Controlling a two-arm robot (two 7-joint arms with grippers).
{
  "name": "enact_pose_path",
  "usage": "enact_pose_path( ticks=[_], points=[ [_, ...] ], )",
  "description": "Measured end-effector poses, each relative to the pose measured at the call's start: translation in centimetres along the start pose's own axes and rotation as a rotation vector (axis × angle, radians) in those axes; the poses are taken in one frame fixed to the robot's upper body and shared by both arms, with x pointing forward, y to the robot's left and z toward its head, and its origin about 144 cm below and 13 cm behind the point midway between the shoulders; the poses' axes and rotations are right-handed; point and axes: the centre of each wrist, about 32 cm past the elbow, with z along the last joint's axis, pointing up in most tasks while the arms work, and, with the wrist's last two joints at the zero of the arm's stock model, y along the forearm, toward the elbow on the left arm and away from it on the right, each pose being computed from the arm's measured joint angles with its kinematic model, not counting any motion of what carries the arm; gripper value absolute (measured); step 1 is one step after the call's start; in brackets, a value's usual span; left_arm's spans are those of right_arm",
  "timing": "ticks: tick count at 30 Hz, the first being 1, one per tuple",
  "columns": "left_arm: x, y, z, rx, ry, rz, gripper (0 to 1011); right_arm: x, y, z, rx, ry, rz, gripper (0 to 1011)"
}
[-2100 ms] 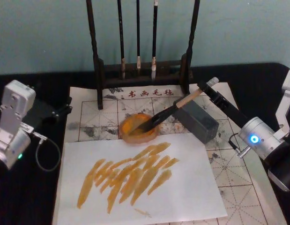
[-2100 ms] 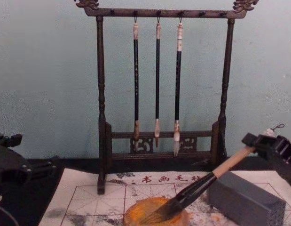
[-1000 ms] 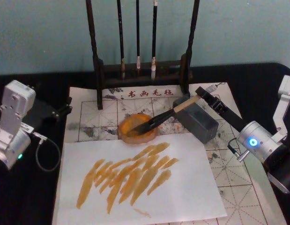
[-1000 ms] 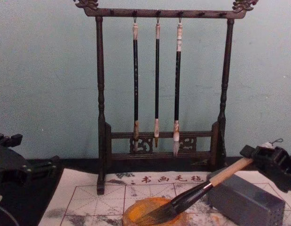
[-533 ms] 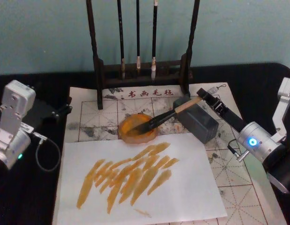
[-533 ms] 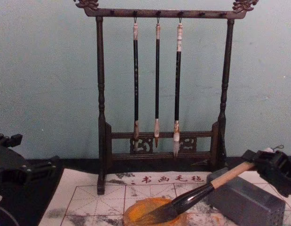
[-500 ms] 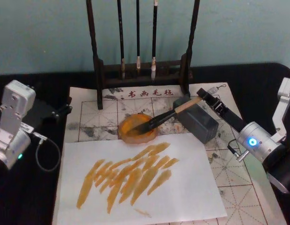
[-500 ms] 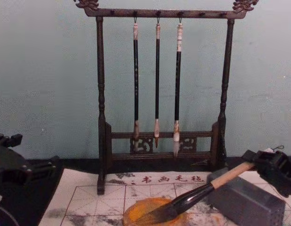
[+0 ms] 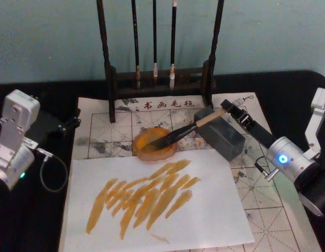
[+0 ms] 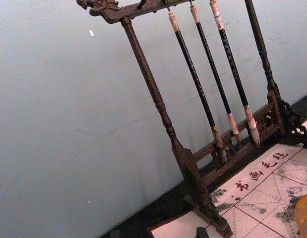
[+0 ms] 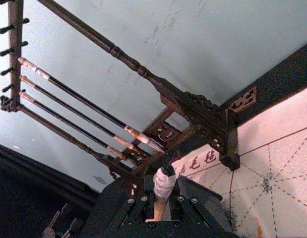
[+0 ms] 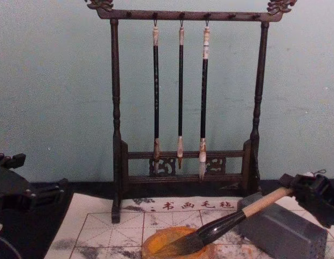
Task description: Pick up the brush from the inkstone, write on the paper, then place the brush back to its original position.
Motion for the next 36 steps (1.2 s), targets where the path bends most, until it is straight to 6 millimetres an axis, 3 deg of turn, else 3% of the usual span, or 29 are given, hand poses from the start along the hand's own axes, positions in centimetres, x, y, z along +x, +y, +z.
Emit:
enact_pose_path(
  ticks=[13, 16, 36],
  points=[
    [0.0, 0.0, 0.0, 0.0, 0.0, 0.0, 1001, -0.02, -0.02, 0.03, 0.0, -0.003, 0.0, 179],
    [0.0, 0.0, 0.0, 0.0, 0.0, 0.0, 1001, 0.01, -0.05, 0.01, -0.002, -0.004, -0.003, 224],
    [0.0, 0.0, 0.0, 0.0, 0.0, 0.0, 1001, -0.02, -0.04, 0.0, -0.001, -0.004, -0.001, 865]
  ],
)
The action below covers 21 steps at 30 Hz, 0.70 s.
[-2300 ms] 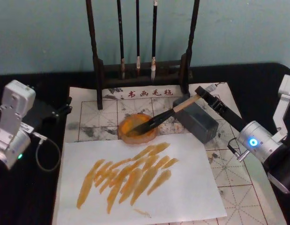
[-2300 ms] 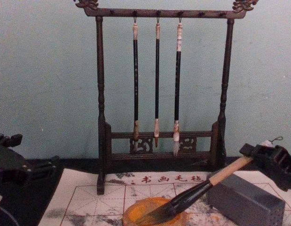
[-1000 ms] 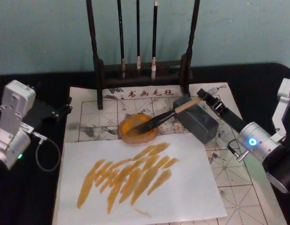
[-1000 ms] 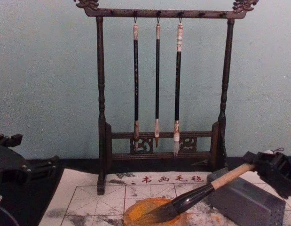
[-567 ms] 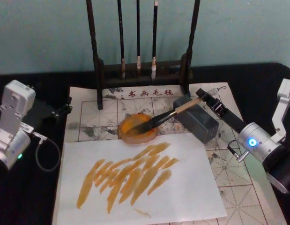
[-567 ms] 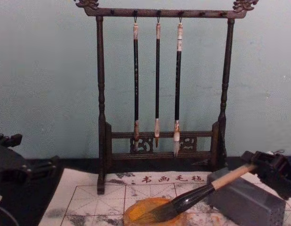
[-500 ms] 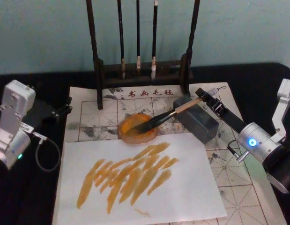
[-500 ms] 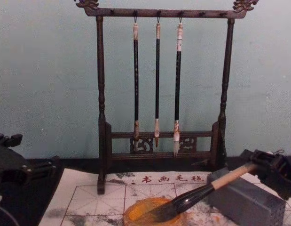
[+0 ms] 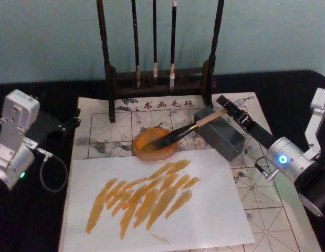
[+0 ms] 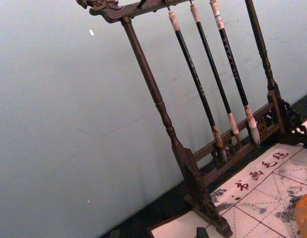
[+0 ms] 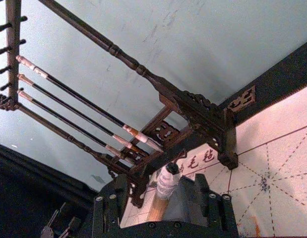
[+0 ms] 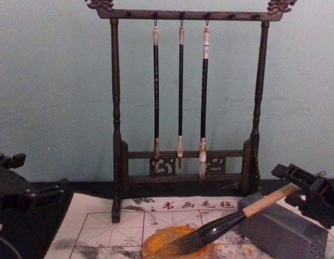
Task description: Pick up the brush from the inkstone, write on the paper, then place the brush back to its original position.
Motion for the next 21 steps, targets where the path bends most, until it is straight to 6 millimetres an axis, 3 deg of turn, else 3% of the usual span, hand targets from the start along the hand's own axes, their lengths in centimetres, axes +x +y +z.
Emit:
enact_pose_path(
  ticks=[6, 21],
  points=[
    [0.0, 0.0, 0.0, 0.0, 0.0, 0.0, 1001, 0.0, 0.0, 0.0, 0.0, 0.0, 0.001, 1002],
    [0.0, 0.0, 0.0, 0.0, 0.0, 0.0, 1001, -0.35, -0.8, 0.25, 0.019, -0.037, 0.015, 1002]
  ],
)
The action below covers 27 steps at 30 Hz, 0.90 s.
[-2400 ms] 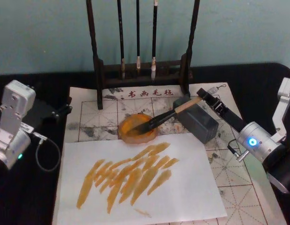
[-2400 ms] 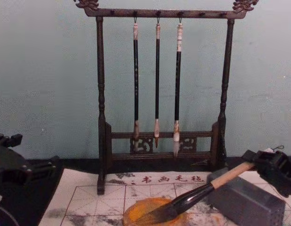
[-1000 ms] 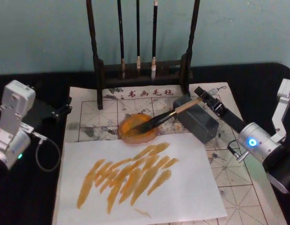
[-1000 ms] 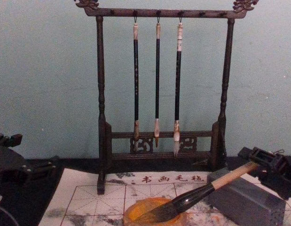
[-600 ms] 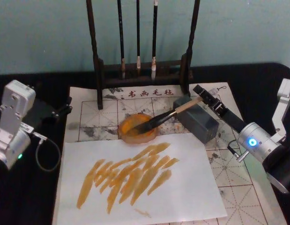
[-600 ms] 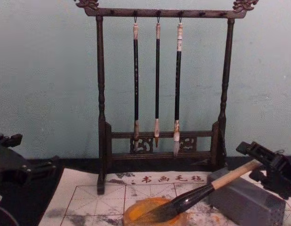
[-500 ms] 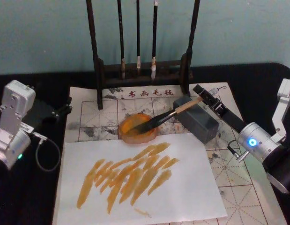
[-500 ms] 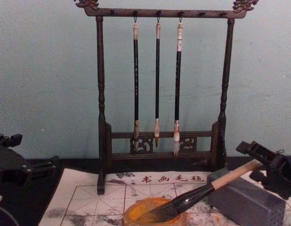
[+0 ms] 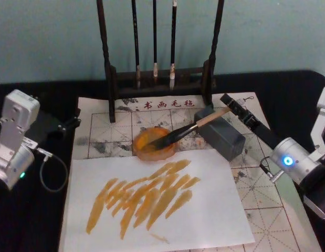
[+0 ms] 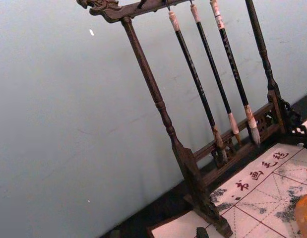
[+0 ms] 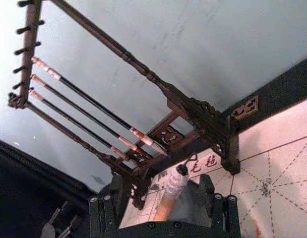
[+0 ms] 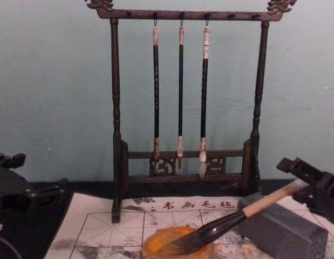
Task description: Pick up the brush from the inkstone, write on the paper, then place the brush back to its original position.
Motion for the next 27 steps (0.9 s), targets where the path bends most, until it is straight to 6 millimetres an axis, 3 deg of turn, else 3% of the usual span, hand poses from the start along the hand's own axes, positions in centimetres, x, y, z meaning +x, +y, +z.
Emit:
enact_pose_path(
  ticks=[13, 27],
  points=[
    [0.0, 0.0, 0.0, 0.0, 0.0, 0.0, 1001, -0.9, -3.1, 0.4, 0.017, -0.28, -0.04, 1000],
    [0.0, 0.0, 0.0, 0.0, 0.0, 0.0, 1001, -1.4, -6.6, 0.7, 0.043, -0.65, -0.202, 1002]
  ],
)
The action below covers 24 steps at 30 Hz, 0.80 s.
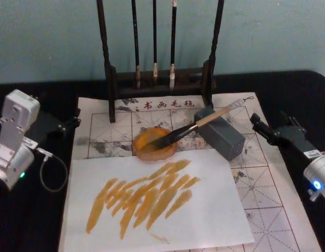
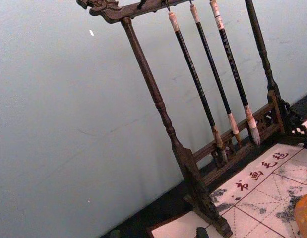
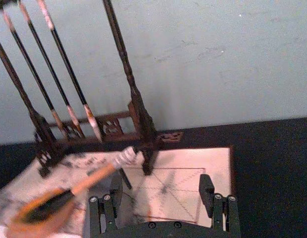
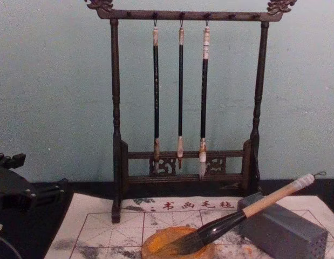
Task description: Pick up the brush from the inkstone, write on the paper, then place the brush back to its original position.
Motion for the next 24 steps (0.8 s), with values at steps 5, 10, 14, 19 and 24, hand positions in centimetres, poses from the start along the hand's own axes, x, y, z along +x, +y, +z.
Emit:
enact_pose_path(
  ticks=[5, 10, 14, 19, 24],
  points=[
    [0.0, 0.0, 0.0, 0.0, 0.0, 0.0, 1001, -0.18, -0.35, -0.45, -0.021, -0.114, -0.029, 1000],
    [0.0, 0.0, 0.0, 0.0, 0.0, 0.0, 1001, -0.36, -0.4, -0.84, -0.028, -0.162, -0.043, 1002],
    [0.0, 0.0, 0.0, 0.0, 0.0, 0.0, 1001, -0.38, -0.37, -0.93, -0.027, -0.166, -0.048, 1000],
    [0.0, 0.0, 0.0, 0.0, 0.0, 0.0, 1001, -0.36, -0.38, -0.92, -0.027, -0.166, -0.048, 1002],
    [0.0, 0.0, 0.0, 0.0, 0.0, 0.0, 1001, -0.35, -0.38, -0.91, -0.028, -0.166, -0.047, 1000]
  ],
)
